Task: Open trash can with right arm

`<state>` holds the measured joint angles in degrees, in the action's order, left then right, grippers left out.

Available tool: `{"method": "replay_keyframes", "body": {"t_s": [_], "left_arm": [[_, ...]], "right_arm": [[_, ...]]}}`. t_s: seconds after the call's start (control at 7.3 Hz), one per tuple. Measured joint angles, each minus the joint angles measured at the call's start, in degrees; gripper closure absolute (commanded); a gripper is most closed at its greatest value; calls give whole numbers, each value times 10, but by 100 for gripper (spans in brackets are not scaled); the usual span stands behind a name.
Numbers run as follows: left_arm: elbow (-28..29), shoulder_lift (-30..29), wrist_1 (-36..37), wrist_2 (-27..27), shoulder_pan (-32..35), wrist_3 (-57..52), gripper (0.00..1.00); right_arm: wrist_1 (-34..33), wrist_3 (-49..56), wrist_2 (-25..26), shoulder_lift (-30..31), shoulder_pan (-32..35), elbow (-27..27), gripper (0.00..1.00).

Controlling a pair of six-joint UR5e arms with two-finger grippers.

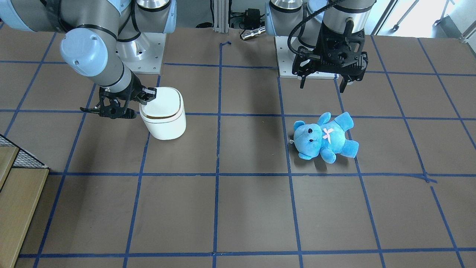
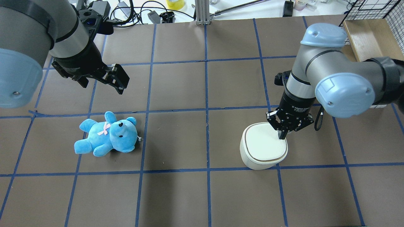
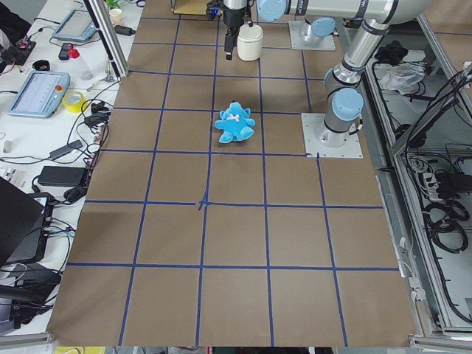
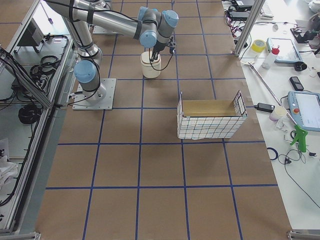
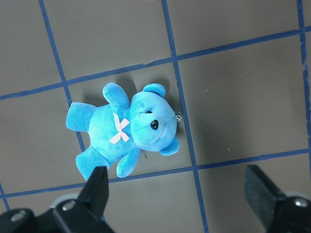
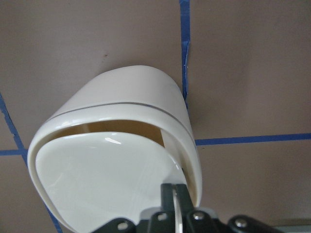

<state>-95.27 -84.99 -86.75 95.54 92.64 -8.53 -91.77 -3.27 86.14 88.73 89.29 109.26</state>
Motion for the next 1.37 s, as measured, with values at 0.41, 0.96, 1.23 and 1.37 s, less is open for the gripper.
{"method": "replay_keyframes", "body": {"t_s": [0.41, 0.96, 1.23, 1.37], "left_arm": [[0, 0, 0, 0, 0, 0, 0], [0, 0, 0, 0, 0, 0, 0], [0, 0, 0, 0, 0, 0, 0], [0, 0, 0, 0, 0, 0, 0]], "right_arm": [[85, -3, -3, 11, -2, -96, 0], [101, -4, 42, 17, -4, -223, 0], [84, -4, 54, 23, -5, -243, 0], [82, -4, 56, 26, -5, -248, 0]]}}
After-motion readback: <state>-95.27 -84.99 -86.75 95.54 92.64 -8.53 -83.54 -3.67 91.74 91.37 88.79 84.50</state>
